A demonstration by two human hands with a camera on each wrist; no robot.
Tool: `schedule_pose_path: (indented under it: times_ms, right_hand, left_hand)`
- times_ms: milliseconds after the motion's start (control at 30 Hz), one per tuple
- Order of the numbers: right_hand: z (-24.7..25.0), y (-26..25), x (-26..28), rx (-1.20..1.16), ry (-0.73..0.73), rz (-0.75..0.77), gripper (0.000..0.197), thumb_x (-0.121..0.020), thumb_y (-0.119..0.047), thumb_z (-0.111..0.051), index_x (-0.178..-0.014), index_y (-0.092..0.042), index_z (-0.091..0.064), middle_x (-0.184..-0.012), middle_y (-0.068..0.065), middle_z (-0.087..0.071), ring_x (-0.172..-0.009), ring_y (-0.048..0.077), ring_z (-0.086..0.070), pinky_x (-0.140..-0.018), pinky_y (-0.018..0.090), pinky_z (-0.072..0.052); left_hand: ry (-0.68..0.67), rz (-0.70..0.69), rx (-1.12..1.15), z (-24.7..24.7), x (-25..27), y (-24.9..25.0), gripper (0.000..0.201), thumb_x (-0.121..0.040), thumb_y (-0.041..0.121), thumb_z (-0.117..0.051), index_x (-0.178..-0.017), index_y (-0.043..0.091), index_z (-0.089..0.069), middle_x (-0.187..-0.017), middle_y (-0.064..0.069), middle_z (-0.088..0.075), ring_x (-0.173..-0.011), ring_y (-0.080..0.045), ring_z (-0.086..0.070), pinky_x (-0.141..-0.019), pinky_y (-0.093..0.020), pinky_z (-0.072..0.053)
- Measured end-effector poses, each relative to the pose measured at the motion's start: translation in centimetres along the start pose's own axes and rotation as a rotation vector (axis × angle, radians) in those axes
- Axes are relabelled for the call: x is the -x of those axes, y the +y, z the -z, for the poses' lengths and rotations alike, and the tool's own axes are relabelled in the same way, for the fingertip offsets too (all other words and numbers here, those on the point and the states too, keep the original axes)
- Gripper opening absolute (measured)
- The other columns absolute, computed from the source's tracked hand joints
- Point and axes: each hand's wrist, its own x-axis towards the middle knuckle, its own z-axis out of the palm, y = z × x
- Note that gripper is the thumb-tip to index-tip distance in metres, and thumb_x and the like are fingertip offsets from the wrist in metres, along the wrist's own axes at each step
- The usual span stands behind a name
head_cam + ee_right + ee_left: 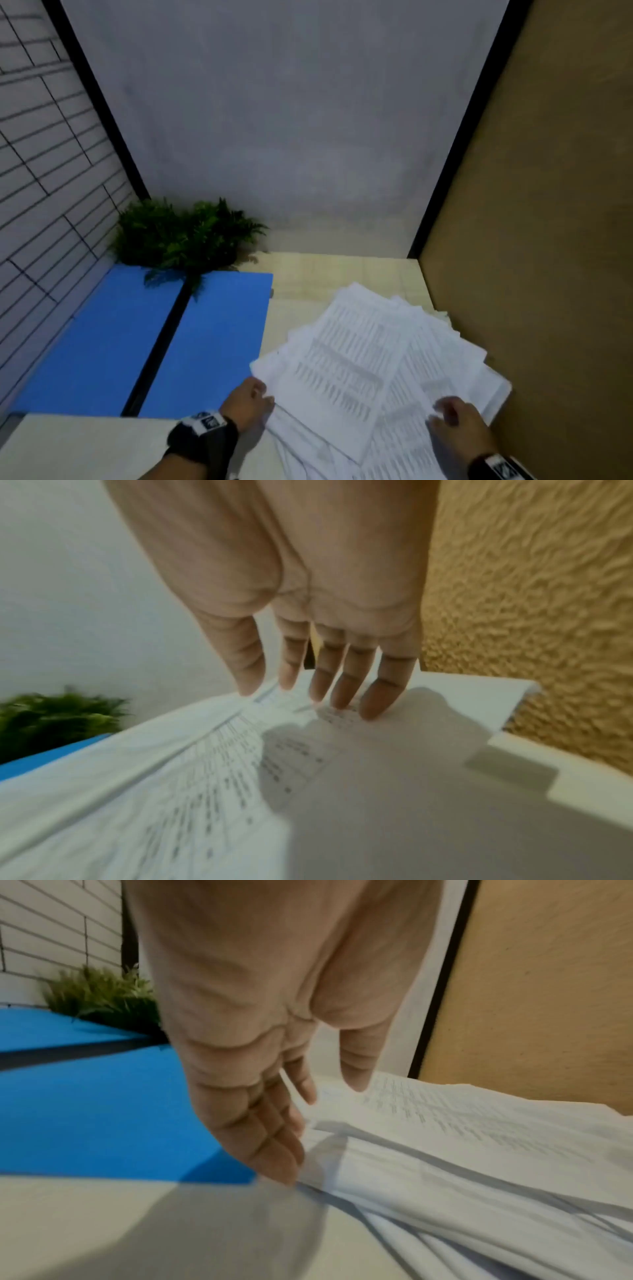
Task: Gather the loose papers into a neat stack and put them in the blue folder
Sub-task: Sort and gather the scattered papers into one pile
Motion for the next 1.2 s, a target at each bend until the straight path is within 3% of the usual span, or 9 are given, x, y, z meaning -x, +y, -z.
schedule_pose_path:
  times_ms: [100,300,367,433,567,700,833,1000,1200]
  right_hand:
    - [-1.7,-1.1,-0.4,0.014,-0.004,-0.112,0.051,-0.078,-0.038,-0.075,-0.116,-0.01,-0.058,-0.103,0.008,-0.057,-0.105,0.034,-0.057,-0.092,0.034,-0.047]
    - [-3.6,-0.5,0.3,0.318,0.083,-0.178,0.082,-0.075,-0.063,-0.066,-0.138,-0.016,-0.041,-0.135,0.016,-0.039,-0.124,0.038,-0.038,-0.1,0.052,-0.04]
    - [-3.7,-0.2,0.1,0.353,0.044,-0.165,0.078,-0.075,-0.061,-0.067,-0.133,-0.014,-0.044,-0.131,0.016,-0.042,-0.121,0.038,-0.042,-0.097,0.049,-0.041]
    - [-3.9,0.0,-0.3,0.245,-0.021,-0.125,0.061,-0.077,-0.05,-0.072,-0.119,-0.011,-0.052,-0.12,0.015,-0.051,-0.109,0.035,-0.052,-0.088,0.038,-0.045]
    - [-4.3,0.2,-0.3,0.161,-0.116,-0.058,0.032,-0.089,-0.027,-0.065,-0.071,-0.019,-0.039,-0.075,-0.003,-0.041,-0.083,0.019,-0.042,-0.062,0.025,-0.034]
    - [-3.5,0.7,-0.6,0.009,0.059,-0.146,0.029,-0.097,-0.011,-0.049,-0.121,0.004,-0.056,-0.122,0.016,-0.056,-0.12,0.034,-0.052,-0.102,0.035,-0.039]
    - [-1.9,0.7,-1.6,0.24,0.196,-0.144,0.042,-0.098,-0.023,-0.048,-0.129,0.005,-0.051,-0.137,0.024,-0.039,-0.126,0.04,-0.038,-0.105,0.042,-0.035]
    - [-1.8,0.9,-2.6,0.256,0.088,0.005,0.03,-0.091,-0.021,-0.058,-0.109,0.002,-0.06,-0.119,0.023,-0.054,-0.11,0.04,-0.053,-0.091,0.041,-0.046]
    - [-2.6,2.2,-0.7,0.328,0.116,0.147,0.008,-0.083,0.007,-0.054,-0.079,0.001,-0.057,-0.108,0.019,-0.045,-0.095,0.037,-0.054,-0.083,0.045,-0.05]
  left_hand:
    - [0.13,0.107,0.045,-2.4,-0.1,1.6,0.069,-0.081,0.039,-0.073,-0.135,0.005,-0.047,-0.124,-0.022,-0.057,-0.113,-0.036,-0.059,-0.092,-0.039,-0.047]
    - [0.222,0.022,-0.325,-4.7,-0.5,2.1,0.08,-0.089,0.061,-0.05,-0.154,0.021,-0.026,-0.159,-0.008,-0.028,-0.144,-0.036,-0.025,-0.111,-0.053,-0.03]
    - [0.245,0.042,-0.414,-4.9,0.1,3.1,0.063,-0.09,0.062,-0.047,-0.142,0.026,-0.044,-0.15,-0.004,-0.04,-0.137,-0.036,-0.032,-0.1,-0.053,-0.036]
    - [0.273,0.05,-0.356,-4.7,0.6,4.4,0.036,-0.09,0.055,-0.053,-0.101,0.022,-0.062,-0.123,-0.009,-0.055,-0.114,-0.035,-0.049,-0.087,-0.045,-0.042]
    - [0.204,-0.005,-0.109,-6.3,1.1,4.6,0.039,-0.09,0.021,-0.062,-0.063,0.016,-0.035,-0.067,-0.004,-0.042,-0.068,-0.025,-0.044,-0.056,-0.03,-0.031]
    - [0.216,0.034,0.124,-7.8,2.9,3.8,0.018,-0.082,0.01,-0.07,-0.091,0.007,-0.055,-0.082,-0.012,-0.057,-0.077,-0.025,-0.052,-0.056,-0.027,-0.035]
    - [0.219,0.063,0.195,-8.3,3.6,4.6,0.06,-0.086,0.037,-0.07,-0.132,0.003,-0.05,-0.128,-0.018,-0.053,-0.113,-0.032,-0.058,-0.082,-0.027,-0.039]
    - [0.16,0.152,0.194,-8.6,2.9,7.3,0.069,-0.092,0.053,-0.054,-0.134,-0.002,-0.048,-0.131,-0.02,-0.053,-0.124,-0.037,-0.052,-0.1,-0.039,-0.042]
    - [0.174,0.157,0.369,-9.5,1.9,8.9,0.051,-0.104,0.029,-0.038,-0.148,0.002,-0.037,-0.153,-0.017,-0.041,-0.14,-0.034,-0.039,-0.115,-0.038,-0.03]
